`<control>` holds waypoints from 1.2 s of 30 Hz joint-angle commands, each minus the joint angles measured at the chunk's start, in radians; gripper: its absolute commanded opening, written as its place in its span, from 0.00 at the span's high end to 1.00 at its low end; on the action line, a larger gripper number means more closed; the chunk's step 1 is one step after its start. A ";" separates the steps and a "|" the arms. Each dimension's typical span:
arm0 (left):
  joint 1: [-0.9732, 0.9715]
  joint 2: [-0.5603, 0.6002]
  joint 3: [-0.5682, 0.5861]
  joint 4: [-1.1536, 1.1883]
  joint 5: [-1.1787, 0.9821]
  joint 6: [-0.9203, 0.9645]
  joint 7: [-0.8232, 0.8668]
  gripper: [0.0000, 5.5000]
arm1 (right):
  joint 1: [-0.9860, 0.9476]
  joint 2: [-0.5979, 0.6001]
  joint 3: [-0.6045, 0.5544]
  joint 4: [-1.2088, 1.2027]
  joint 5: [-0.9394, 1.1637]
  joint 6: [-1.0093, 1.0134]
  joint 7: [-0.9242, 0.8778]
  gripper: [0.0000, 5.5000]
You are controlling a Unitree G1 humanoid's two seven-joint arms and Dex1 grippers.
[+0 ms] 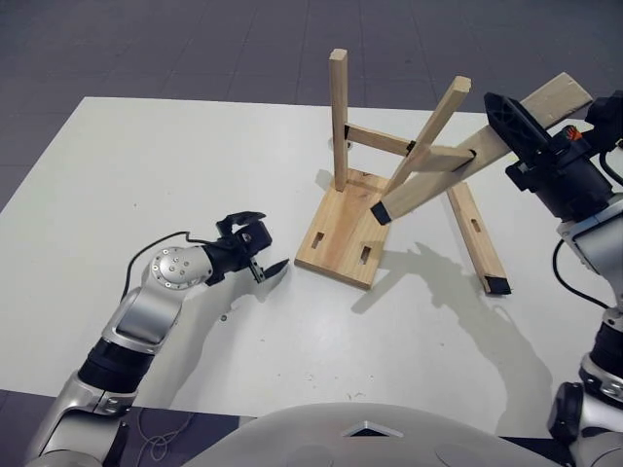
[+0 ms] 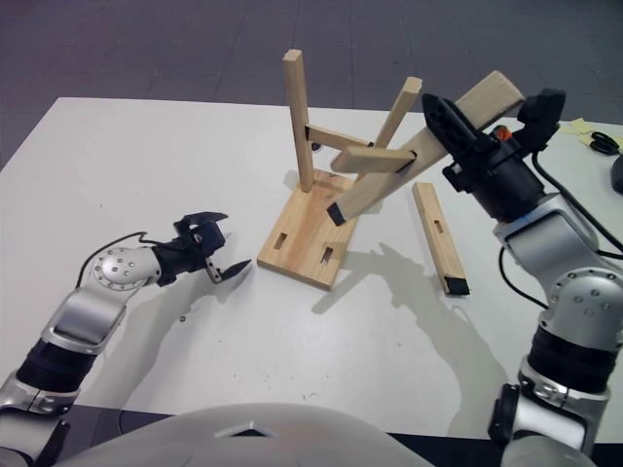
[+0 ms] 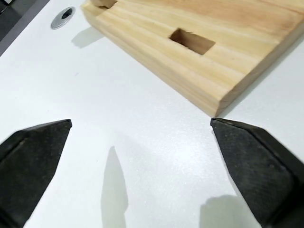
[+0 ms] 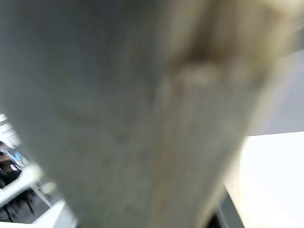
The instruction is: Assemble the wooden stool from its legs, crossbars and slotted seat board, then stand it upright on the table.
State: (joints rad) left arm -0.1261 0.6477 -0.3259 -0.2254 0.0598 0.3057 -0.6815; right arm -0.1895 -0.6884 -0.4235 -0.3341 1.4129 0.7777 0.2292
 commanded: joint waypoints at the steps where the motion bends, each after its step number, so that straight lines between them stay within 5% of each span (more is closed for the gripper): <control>1: -0.045 -0.033 -0.038 0.036 0.063 -0.039 0.013 0.02 | 0.055 -0.059 -0.013 0.007 -0.025 0.049 0.124 0.82; 11: -0.124 -0.135 -0.033 0.059 0.083 -0.027 0.027 0.02 | 0.191 0.055 0.053 -0.060 0.090 0.106 0.063 0.82; 19: -0.140 -0.152 0.021 0.070 0.060 -0.021 0.036 0.02 | 0.146 0.091 0.255 -0.055 -0.343 0.000 0.004 0.82; 27: -0.113 -0.152 0.065 0.096 0.059 -0.030 0.051 0.02 | 0.017 0.008 0.177 0.088 -0.541 -0.142 0.072 0.81; 36: -0.128 -0.169 0.060 0.119 0.065 -0.037 0.059 0.02 | -0.094 0.122 0.084 0.091 -0.456 -0.106 0.043 0.81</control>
State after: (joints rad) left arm -0.2413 0.4806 -0.2647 -0.1161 0.1174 0.2768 -0.6231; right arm -0.2328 -0.5919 -0.2952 -0.2275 0.8931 0.6502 0.2869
